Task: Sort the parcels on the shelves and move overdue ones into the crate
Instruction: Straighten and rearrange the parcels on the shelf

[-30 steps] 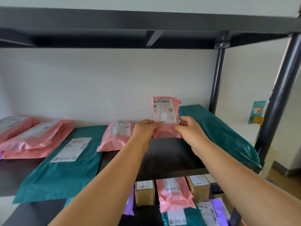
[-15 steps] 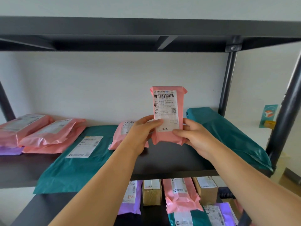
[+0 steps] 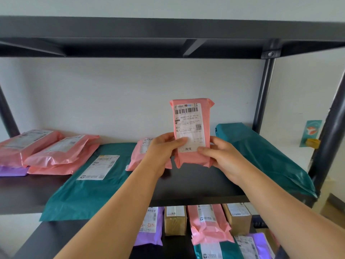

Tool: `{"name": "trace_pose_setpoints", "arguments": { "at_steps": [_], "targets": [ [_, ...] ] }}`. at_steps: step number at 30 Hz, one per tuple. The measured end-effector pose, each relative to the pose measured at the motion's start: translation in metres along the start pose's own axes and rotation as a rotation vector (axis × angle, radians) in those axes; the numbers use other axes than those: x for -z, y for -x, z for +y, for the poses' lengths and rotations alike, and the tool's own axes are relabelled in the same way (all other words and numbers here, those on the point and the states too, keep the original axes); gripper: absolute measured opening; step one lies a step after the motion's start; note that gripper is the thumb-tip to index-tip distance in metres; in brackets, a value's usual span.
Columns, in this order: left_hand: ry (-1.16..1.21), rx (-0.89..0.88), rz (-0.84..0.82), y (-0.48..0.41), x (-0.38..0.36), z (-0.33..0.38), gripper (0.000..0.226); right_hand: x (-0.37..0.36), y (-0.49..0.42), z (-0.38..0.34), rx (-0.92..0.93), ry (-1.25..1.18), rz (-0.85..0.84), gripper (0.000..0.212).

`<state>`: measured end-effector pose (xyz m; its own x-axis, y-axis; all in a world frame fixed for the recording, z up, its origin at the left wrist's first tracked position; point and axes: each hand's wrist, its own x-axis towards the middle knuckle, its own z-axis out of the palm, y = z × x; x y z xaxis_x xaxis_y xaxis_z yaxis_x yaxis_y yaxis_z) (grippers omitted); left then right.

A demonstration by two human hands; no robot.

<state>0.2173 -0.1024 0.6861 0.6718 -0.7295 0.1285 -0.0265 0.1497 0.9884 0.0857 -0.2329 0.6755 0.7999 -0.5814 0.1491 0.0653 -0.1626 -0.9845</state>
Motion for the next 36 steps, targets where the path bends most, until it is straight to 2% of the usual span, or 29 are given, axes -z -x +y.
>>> {"name": "trace_pose_setpoints", "arguments": {
  "at_steps": [3,6,8,12,15,22,29,32,36],
  "targets": [
    [-0.070,-0.016,0.041,-0.004,-0.002,-0.003,0.030,-0.005,-0.005,0.002,-0.008,0.025,0.044,0.039],
    [-0.234,-0.033,0.107,-0.012,-0.003,-0.005,0.050,-0.009,-0.014,0.003,-0.021,0.022,0.109,0.043],
    [-0.459,-0.060,0.170,-0.016,0.000,-0.004,0.059,-0.009,-0.022,0.005,-0.057,0.009,0.149,0.042],
    [-0.987,-0.131,0.182,-0.018,0.014,-0.003,0.039,-0.010,-0.036,0.011,-0.162,0.017,0.153,0.030],
    [-1.172,-0.136,0.115,-0.025,0.025,-0.017,0.033,-0.015,-0.046,0.018,-0.227,0.052,0.134,0.024],
    [-1.152,-0.036,0.070,-0.030,0.031,-0.034,0.045,-0.033,-0.062,0.028,-0.295,0.143,0.091,0.023],
    [-1.063,-0.010,0.079,-0.032,0.033,-0.031,0.041,-0.042,-0.071,0.026,-0.332,0.538,0.139,0.040],
    [-1.060,-0.047,0.069,-0.027,0.031,-0.022,0.040,-0.042,-0.069,0.022,-0.256,0.746,0.142,0.043],
    [-1.047,-0.105,0.112,-0.024,0.024,-0.011,0.040,-0.034,-0.058,0.006,-0.080,0.868,0.205,0.043]
  ]
}}
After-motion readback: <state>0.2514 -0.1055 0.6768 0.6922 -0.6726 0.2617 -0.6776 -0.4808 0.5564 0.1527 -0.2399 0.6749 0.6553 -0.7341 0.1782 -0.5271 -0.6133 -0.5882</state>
